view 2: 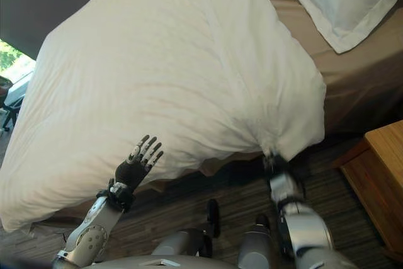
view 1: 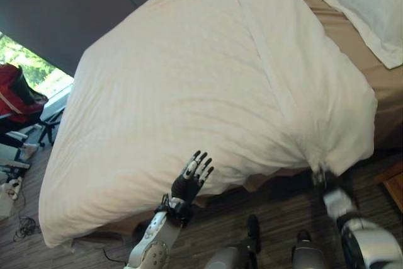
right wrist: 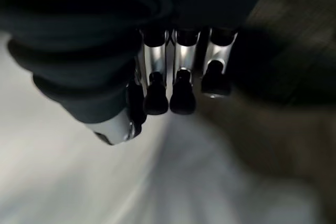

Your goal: Making the bed.

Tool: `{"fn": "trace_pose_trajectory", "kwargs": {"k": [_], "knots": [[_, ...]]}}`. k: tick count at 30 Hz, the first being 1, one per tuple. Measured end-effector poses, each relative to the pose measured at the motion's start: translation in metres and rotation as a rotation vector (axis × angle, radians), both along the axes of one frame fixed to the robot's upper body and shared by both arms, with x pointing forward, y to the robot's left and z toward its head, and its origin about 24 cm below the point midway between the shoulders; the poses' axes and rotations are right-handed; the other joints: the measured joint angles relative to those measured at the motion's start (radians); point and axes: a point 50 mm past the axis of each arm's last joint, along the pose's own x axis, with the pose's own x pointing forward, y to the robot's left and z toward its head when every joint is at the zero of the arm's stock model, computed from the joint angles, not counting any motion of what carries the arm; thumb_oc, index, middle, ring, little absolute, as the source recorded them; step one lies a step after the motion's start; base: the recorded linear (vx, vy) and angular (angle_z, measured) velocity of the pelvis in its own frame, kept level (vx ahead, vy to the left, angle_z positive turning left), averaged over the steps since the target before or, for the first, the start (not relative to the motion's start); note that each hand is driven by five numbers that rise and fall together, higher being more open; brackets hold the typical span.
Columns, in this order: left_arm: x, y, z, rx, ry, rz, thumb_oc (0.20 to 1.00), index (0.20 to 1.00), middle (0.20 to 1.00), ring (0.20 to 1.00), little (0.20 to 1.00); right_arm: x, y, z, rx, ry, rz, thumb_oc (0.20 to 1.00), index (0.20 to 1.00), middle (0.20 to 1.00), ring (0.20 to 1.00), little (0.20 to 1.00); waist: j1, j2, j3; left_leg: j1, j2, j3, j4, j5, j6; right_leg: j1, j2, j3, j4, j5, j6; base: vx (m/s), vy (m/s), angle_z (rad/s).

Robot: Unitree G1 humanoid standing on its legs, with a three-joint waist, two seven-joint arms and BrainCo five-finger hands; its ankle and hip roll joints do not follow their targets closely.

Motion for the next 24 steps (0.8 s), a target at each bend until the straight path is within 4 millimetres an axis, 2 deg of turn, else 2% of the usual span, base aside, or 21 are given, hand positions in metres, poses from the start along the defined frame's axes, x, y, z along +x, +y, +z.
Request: {"fn": "trace_pose_trajectory", "kwargs": {"k": [2,4,5,7,9,10,11,12,13,14,15,16,18,20,22,24], "knots": [[-0.006,0.002,-0.009,-0.001,0.038,0.014,1.0,1.0,1.0,1.0,1.0,-0.053,-0.005,-0.019,0.016,0.146,-0.058,0.2,0.2,0.2,0.2,0.2,-0.033,-0.007,0.009,0.004,-0.003,0.0,0.0,0.002,0.002,0.011,-0.002,-0.001,-0.008,0.007,-0.006,0.04,0.041,-0.03],[-0.004,0.008,-0.01,0.005,0.039,0.039,1.0,1.0,1.0,1.0,1.0,-0.07,-0.015,-0.02,0.02,0.156,-0.138,0.2,0.2,0.2,0.2,0.2,-0.064,-0.026,0.023,0.016,0.0,0.002,0.0,0.003,0.003,0.024,-0.001,0.003,-0.02,0.006,0.001,0.04,0.053,-0.03],[-0.003,0.012,-0.009,0.008,0.034,0.055,1.0,1.0,1.0,1.0,1.0,-0.071,-0.019,-0.019,0.012,0.152,-0.157,0.2,0.2,0.2,0.2,0.2,-0.079,-0.03,0.027,0.018,-0.002,0.004,0.0,0.002,0.003,0.033,-0.001,0.003,-0.033,0.012,0.001,0.03,0.044,-0.02],[0.001,0.016,-0.005,0.01,0.013,0.08,1.0,1.0,1.0,1.0,1.0,-0.061,-0.032,-0.01,-0.027,0.092,-0.168,0.2,0.2,0.2,0.2,0.2,-0.101,-0.041,0.034,0.021,-0.004,0.009,0.0,-0.008,-0.007,0.045,-0.003,0.004,-0.054,0.024,0.0,0.02,0.034,-0.03],[0.004,0.018,-0.003,0.028,0.01,0.099,1.0,1.0,1.0,1.0,1.0,-0.035,-0.042,0.008,-0.089,-0.039,-0.117,0.2,0.2,0.2,0.2,0.2,-0.108,-0.052,0.043,0.042,-0.004,0.015,0.008,-0.061,0.018,0.059,-0.005,0.017,-0.062,0.036,0.005,0.02,0.013,-0.14],[0.004,0.019,-0.004,0.04,0.017,0.109,1.0,1.0,1.0,1.0,1.0,-0.021,-0.043,0.02,-0.128,-0.113,-0.061,0.464,0.464,0.464,0.464,0.464,-0.112,-0.053,0.043,0.054,-0.001,0.016,0.006,-0.088,0.052,0.066,0.004,0.017,-0.059,0.029,0.019,0.02,0.003,-0.1],[0.004,0.024,-0.005,0.053,0.019,0.128,1.0,1.0,1.0,1.0,1.0,-0.005,-0.036,0.031,-0.152,-0.196,0.014,1.0,1.0,1.0,1.0,1.0,-0.12,-0.067,0.051,0.07,-0.007,0.022,0.003,-0.095,0.068,0.079,0.003,0.022,-0.055,0.023,0.029,0.03,0.0,-0.12],[0.003,0.029,-0.004,0.093,0.016,0.144,1.0,1.0,1.0,1.0,1.0,0.009,-0.026,0.05,-0.208,-0.281,0.128,1.0,1.0,1.0,1.0,1.0,-0.124,-0.09,0.058,0.08,-0.01,0.028,0.002,-0.099,0.07,0.081,0.0,0.03,-0.056,0.026,0.027,0.04,-0.003,-0.1],[0.003,0.036,-0.003,0.135,0.014,0.172,1.0,1.0,1.0,1.0,1.0,0.022,-0.007,0.083,-0.279,-0.437,0.293,1.0,1.0,1.0,1.0,1.0,-0.132,-0.1,0.058,0.09,-0.016,0.029,0.002,-0.098,0.073,0.095,-0.004,0.033,-0.058,0.029,0.03,0.05,0.008,-0.07],[-0.001,0.045,-0.004,0.172,0.022,0.203,1.0,1.0,1.0,1.0,1.0,0.029,0.01,0.11,-0.339,-0.566,0.403,1.0,1.0,1.0,1.0,1.0,-0.139,-0.127,0.05,0.099,-0.017,0.03,0.002,-0.098,0.073,0.107,-0.005,0.033,-0.062,0.028,0.031,0.05,0.034,0.01],[-0.004,0.053,-0.004,0.205,0.023,0.226,1.0,1.0,1.0,1.0,1.0,0.035,0.019,0.128,-0.397,-0.648,0.455,1.0,1.0,1.0,1.0,1.0,-0.142,-0.162,0.045,0.117,-0.016,0.03,0.002,-0.098,0.073,0.124,-0.005,0.032,-0.068,0.028,0.031,0.06,0.017,0.04],[-0.006,0.057,-0.006,0.235,0.032,0.236,1.0,1.0,1.0,1.0,1.0,0.038,0.022,0.138,-0.443,-0.689,0.475,1.0,1.0,1.0,1.0,1.0,-0.145,-0.196,0.028,0.128,-0.013,0.031,0.001,-0.1,0.072,0.144,-0.006,0.032,-0.08,0.027,0.03,0.06,0.015,0.07],[-0.013,0.058,-0.016,0.286,0.077,0.219,1.0,1.0,1.0,1.0,1.0,0.04,0.02,0.143,-0.497,-0.707,0.463,1.0,1.0,1.0,1.0,1.0,-0.146,-0.248,-0.017,0.151,-0.005,0.031,0.001,-0.117,0.068,0.174,0.001,0.03,-0.095,0.024,0.027,0.02,0.03,0.03],[-0.023,0.049,-0.028,0.324,0.135,0.15,1.0,1.0,1.0,1.0,1.0,0.039,0.024,0.143,-0.524,-0.711,0.479,1.0,1.0,1.0,1.0,1.0,-0.148,-0.276,-0.071,0.168,-0.003,0.037,0.001,-0.126,0.068,0.196,0.004,0.035,-0.112,0.025,0.025,-0.01,0.031,-0.1],[-0.028,0.032,-0.035,0.33,0.158,0.061,1.0,1.0,1.0,1.0,1.0,0.038,0.032,0.138,-0.515,-0.698,0.517,1.0,1.0,1.0,1.0,1.0,-0.151,-0.283,-0.086,0.193,-0.005,0.044,0.001,-0.128,0.07,0.222,0.003,0.038,-0.119,0.026,0.026,-0.03,0.013,-0.09],[-0.03,0.018,-0.039,0.335,0.166,-0.012,1.0,1.0,1.0,1.0,1.0,0.037,0.047,0.131,-0.485,-0.689,0.569,1.0,1.0,1.0,1.0,1.0,-0.153,-0.276,-0.104,0.197,-0.002,0.048,0.001,-0.129,0.071,0.23,0.005,0.039,-0.13,0.034,0.027,-0.04,0.022,-0.06]]}}
